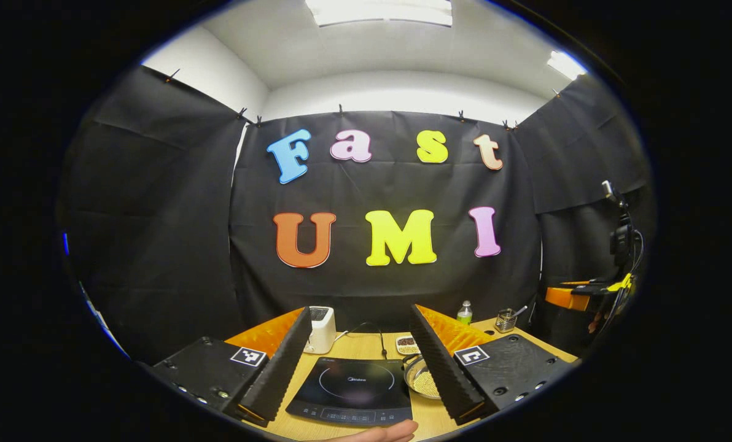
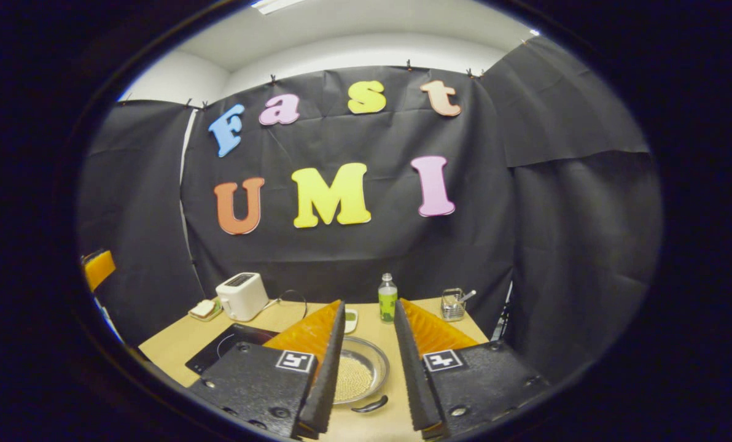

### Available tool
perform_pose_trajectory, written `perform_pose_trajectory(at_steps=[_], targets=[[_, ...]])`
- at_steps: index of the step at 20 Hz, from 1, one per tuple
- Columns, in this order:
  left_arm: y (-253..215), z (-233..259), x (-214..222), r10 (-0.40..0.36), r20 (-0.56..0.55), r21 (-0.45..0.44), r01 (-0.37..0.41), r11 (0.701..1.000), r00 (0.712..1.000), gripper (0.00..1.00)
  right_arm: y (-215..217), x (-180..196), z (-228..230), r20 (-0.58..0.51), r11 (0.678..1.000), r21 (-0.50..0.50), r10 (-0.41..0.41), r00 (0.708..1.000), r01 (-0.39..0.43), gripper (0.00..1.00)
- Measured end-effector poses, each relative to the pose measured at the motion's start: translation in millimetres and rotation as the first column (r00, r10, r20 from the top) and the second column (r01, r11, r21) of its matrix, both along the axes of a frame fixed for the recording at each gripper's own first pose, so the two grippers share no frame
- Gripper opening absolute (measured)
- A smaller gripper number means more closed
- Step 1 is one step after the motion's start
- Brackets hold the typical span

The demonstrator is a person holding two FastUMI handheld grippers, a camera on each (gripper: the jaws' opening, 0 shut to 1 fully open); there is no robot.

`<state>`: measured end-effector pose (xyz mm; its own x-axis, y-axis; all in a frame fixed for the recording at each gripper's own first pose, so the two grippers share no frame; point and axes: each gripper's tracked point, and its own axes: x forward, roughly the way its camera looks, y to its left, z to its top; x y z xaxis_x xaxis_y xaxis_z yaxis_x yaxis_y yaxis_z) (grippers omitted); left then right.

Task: First push the handle of the pot to place it horizontally, then grasp the pot with both hands and set it on the induction cooktop.

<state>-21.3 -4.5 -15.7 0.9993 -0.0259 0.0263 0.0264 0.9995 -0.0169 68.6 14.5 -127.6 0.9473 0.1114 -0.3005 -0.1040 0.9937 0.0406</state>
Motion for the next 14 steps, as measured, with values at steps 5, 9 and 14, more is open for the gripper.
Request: perform_pose_trajectory(at_steps=[5, 9, 14], targets=[[-14, -2, -2, -0.067, 0.003, -0.011, 0.067, 0.998, 0.998, 0.95, 18, -3, -42, -0.166, 0.997, 0.066, 0.051, 0.985, -0.040, 0.04], [-14, -1, -1, -0.060, 0.010, 0.010, 0.060, 0.998, 0.998, 0.95, 36, -13, -88, -0.315, 0.992, 0.068, 0.119, 0.942, -0.103, 0.04], [-11, -6, -2, -0.060, -0.001, 0.032, 0.060, 0.998, 0.998, 0.95, 47, -13, -135, -0.410, 0.990, -0.026, 0.114, 0.905, -0.137, 0.04]])
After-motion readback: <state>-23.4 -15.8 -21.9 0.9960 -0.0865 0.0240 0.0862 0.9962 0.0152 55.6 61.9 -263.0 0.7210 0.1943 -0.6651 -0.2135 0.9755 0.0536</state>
